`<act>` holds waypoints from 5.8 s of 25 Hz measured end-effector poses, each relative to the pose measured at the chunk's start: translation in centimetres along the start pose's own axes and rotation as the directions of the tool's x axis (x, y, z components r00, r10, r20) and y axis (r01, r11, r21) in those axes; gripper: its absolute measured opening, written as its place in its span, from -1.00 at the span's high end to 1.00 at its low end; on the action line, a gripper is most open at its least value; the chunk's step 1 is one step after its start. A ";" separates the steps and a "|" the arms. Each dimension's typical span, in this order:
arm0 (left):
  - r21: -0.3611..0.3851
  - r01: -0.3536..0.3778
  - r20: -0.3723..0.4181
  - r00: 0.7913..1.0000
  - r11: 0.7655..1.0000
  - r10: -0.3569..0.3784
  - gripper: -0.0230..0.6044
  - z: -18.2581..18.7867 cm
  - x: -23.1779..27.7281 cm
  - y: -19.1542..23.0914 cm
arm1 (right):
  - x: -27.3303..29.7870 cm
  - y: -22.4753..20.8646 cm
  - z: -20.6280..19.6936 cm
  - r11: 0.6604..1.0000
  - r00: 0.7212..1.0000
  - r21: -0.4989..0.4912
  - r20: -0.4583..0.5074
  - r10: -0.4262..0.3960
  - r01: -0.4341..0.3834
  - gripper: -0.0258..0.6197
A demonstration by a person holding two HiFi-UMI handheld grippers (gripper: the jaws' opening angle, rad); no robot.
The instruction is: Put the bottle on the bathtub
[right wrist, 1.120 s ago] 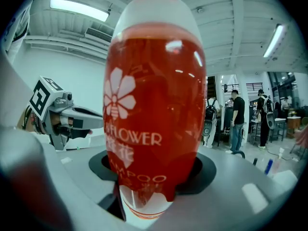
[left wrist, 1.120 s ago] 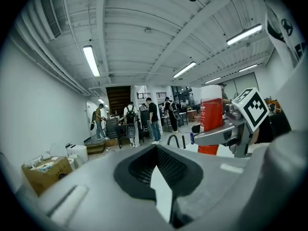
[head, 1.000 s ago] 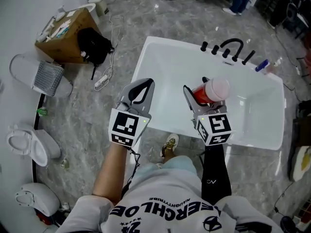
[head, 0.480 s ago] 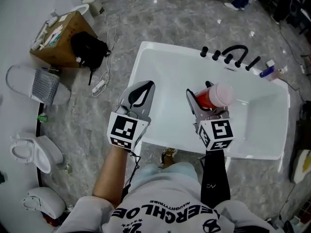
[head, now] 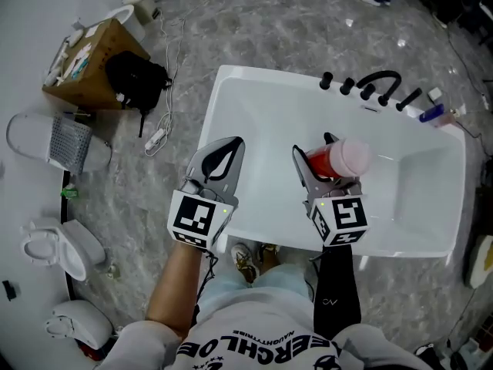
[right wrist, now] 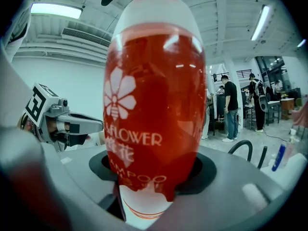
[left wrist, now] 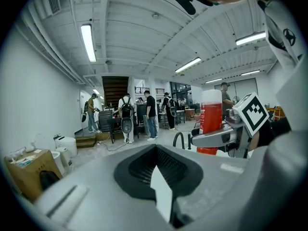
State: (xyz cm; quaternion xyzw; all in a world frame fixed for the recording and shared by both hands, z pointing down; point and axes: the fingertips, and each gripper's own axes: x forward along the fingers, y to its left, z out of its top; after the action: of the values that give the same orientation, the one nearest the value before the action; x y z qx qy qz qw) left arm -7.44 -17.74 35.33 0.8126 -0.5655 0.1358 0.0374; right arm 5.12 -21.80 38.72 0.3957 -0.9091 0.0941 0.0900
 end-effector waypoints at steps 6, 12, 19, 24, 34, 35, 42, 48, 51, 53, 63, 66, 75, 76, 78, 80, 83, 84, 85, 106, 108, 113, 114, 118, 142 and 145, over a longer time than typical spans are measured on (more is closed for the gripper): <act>0.010 0.008 -0.004 1.000 1.000 -0.008 0.92 -1.1 1.8 1.3 | 2.2 -0.4 -0.7 1.000 1.000 0.018 -0.006 -0.014 0.014 -0.06; 0.008 0.030 0.040 0.999 1.000 -0.031 0.92 -1.9 3.9 4.4 | 5.7 -0.4 -1.2 0.999 0.999 -0.005 0.004 -0.050 0.050 -0.05; 0.118 0.082 0.129 0.987 0.990 -0.097 0.92 -3.7 10.0 11.3 | 13.7 -2.0 -3.1 0.986 0.986 -0.013 0.026 -0.167 0.168 -0.04; 0.202 0.203 0.120 0.966 0.958 -0.230 0.92 -6.5 15.5 16.1 | 20.1 -3.2 -5.1 0.966 0.966 0.017 0.026 -0.258 0.258 -0.03; 0.177 0.265 0.143 0.946 0.948 -0.291 0.92 -13.6 24.0 24.2 | 34.5 -6.7 -11.3 0.950 0.951 -0.046 0.049 -0.305 0.308 -0.03; 0.162 0.271 0.146 0.945 0.949 -0.294 0.92 -14.2 24.6 24.6 | 35.9 -7.0 -12.0 0.952 0.952 -0.053 0.051 -0.300 0.303 -0.02; 0.122 0.301 0.148 0.937 0.946 -0.317 0.92 -17.2 27.1 26.5 | 42.9 -8.6 -15.0 0.953 0.957 -0.091 0.062 -0.283 0.288 -0.03; 0.092 0.281 0.136 0.947 0.955 -0.291 0.92 -19.4 27.5 28.0 | 46.4 -11.1 -18.0 0.951 0.956 -0.093 0.018 -0.293 0.293 -0.03; 0.089 0.274 0.126 0.951 0.958 -0.284 0.92 -20.1 27.6 28.6 | 47.7 -12.2 -19.2 0.954 0.957 -0.080 -0.004 -0.291 0.290 -0.03; 0.086 0.271 0.121 0.952 0.959 -0.280 0.92 -20.5 27.7 28.8 | 48.2 -13.0 -19.6 0.954 0.956 -0.070 -0.012 -0.293 0.291 -0.03; 0.066 0.267 0.082 0.959 0.961 -0.272 0.92 -22.5 28.1 29.3 | 50.0 -15.0 -21.3 0.949 0.950 -0.054 -0.024 -0.311 0.309 -0.04; 0.060 0.264 0.083 0.960 0.963 -0.269 0.92 -22.4 28.2 29.5 | 50.3 -15.0 -21.1 0.951 0.952 -0.050 -0.017 -0.306 0.305 -0.05; 0.077 0.255 0.097 0.960 0.964 -0.261 0.92 -20.9 27.8 29.4 | 48.6 -13.9 -21.5 0.950 0.951 -0.059 -0.036 -0.308 0.306 -0.24; 0.080 0.254 0.100 0.960 0.964 -0.261 0.92 -20.4 27.6 29.4 | 48.2 -13.7 -21.4 0.951 0.951 -0.050 -0.039 -0.306 0.304 -0.24; 0.094 0.251 0.109 0.959 0.963 -0.260 0.92 -19.3 27.3 29.3 | 47.7 -13.3 -21.3 0.955 0.954 -0.035 -0.051 -0.297 0.295 -0.26; 0.112 0.243 0.119 0.959 0.963 -0.256 0.92 -18.1 26.9 29.1 | 47.3 -13.0 -21.2 0.956 0.954 -0.035 -0.065 -0.293 0.291 -0.26; 0.124 0.233 0.130 0.960 0.965 -0.248 0.92 -16.6 26.0 28.6 | 46.4 -12.8 -20.7 0.955 0.953 -0.040 -0.072 -0.295 0.292 -0.28; 0.126 0.228 0.132 0.961 0.965 -0.245 0.92 -16.1 25.6 28.4 | 45.9 -12.6 -20.4 0.956 0.953 -0.042 -0.073 -0.293 0.291 -0.28; 0.127 0.223 0.132 0.962 0.966 -0.240 0.92 -15.7 25.2 28.3 | 45.4 -12.3 -20.1 0.957 0.954 -0.042 -0.074 -0.290 0.287 -0.28; 0.171 0.104 0.105 0.987 0.980 -0.123 0.92 -3.9 14.7 21.0 | 25.8 -2.9 -3.1 0.984 0.984 -0.037 0.048 -0.172 0.173 -0.13; 0.160 0.101 0.095 0.989 0.982 -0.117 0.92 -2.8 13.4 20.1 | 23.8 -1.6 -1.6 0.985 0.987 -0.065 0.035 -0.157 0.159 -0.12; 0.168 0.072 0.083 0.993 0.983 -0.087 0.92 -0.5 9.8 18.2 | 19.1 1.3 0.9 0.984 0.989 -0.104 0.022 -0.145 0.146 -0.10; 0.168 0.065 0.090 0.993 0.984 -0.081 0.92 0.1 9.0 17.8 | 18.1 1.7 1.5 0.983 0.989 -0.106 0.030 -0.145 0.147 -0.09; 0.153 0.047 0.111 0.992 0.987 -0.064 0.92 2.8 6.3 16.7 | 14.9 3.1 4.2 0.984 0.988 -0.106 0.071 -0.138 0.145 -0.06; 0.158 0.043 0.176 0.982 0.987 -0.071 0.92 9.7 -1.5 10.9 | 6.2 7.6 11.1 0.986 0.981 -0.133 0.177 -0.080 0.104 -0.02; 0.159 0.034 0.184 0.981 0.987 -0.063 0.92 9.8 -2.0 11.0 | 6.0 8.0 11.1 0.985 0.981 -0.138 0.177 -0.074 0.099 -0.02</act>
State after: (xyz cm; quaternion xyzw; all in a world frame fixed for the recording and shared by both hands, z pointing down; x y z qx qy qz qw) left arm -16.54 -21.96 24.34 0.8359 -0.5341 0.1009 -0.0764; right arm -5.75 -23.38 28.66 0.4339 -0.8998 -0.0111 0.0442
